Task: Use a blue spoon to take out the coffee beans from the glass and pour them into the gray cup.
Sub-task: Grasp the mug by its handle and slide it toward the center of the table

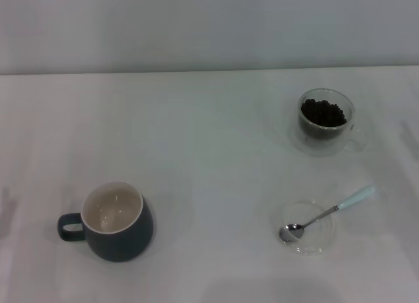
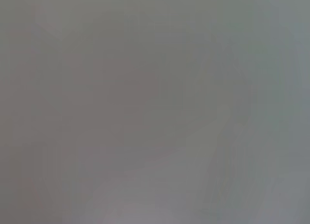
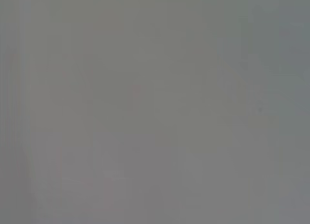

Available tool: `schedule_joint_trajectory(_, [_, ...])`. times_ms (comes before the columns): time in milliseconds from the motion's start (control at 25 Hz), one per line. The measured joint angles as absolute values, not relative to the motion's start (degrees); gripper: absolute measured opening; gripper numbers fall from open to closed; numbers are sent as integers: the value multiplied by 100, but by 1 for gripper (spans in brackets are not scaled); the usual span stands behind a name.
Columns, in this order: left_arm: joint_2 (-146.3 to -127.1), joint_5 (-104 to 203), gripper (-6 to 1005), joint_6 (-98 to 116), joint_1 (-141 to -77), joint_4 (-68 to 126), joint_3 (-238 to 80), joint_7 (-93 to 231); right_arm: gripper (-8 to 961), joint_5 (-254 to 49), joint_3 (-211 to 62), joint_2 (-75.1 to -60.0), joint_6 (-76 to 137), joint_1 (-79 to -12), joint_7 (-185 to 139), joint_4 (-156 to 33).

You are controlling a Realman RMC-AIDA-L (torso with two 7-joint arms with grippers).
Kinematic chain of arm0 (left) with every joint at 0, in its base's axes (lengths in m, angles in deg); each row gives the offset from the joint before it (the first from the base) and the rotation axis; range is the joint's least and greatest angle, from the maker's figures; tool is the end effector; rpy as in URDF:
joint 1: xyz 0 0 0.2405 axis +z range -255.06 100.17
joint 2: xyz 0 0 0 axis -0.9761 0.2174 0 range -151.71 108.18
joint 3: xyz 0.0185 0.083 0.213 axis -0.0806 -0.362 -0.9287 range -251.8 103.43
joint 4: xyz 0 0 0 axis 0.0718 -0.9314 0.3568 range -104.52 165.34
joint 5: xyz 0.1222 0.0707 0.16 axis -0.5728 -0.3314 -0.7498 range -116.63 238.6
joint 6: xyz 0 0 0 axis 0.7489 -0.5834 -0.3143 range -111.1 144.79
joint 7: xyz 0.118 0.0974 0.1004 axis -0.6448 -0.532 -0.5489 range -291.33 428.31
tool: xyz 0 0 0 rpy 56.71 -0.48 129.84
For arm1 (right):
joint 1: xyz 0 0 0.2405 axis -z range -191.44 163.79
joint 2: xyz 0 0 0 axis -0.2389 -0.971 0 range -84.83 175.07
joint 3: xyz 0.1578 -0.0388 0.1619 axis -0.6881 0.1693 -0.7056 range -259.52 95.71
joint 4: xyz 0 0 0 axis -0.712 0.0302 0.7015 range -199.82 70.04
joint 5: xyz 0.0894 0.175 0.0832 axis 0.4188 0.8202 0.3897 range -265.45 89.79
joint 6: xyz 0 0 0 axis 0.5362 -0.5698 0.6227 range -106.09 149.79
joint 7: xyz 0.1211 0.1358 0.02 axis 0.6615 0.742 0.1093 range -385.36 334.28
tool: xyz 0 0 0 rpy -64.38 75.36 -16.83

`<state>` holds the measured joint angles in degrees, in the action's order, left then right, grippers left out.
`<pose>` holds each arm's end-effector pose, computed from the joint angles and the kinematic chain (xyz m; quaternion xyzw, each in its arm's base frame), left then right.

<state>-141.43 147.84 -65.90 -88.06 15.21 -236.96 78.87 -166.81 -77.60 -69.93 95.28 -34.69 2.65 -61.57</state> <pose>-0.3456 0.2625 0.0026 -0.5777 -0.3179 -0.3519 0.6644 0.3687 0.3283 0.0644 -0.6468 0.2857 0.3219 0.6296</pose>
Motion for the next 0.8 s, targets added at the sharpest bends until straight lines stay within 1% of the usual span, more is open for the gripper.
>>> schedule_joint_trajectory(560, [-14130,14694,846,-6593,-8759,1521,-23704,7903,870,-16685,-7761,-6993,9543,-3469,270,-6260])
schedule_joint_trajectory(800, [-14121,14414,845,-6845,-8378,1521,-23704,7908,870,-16670,-7761,-6993,9552,-3477,273,-6261])
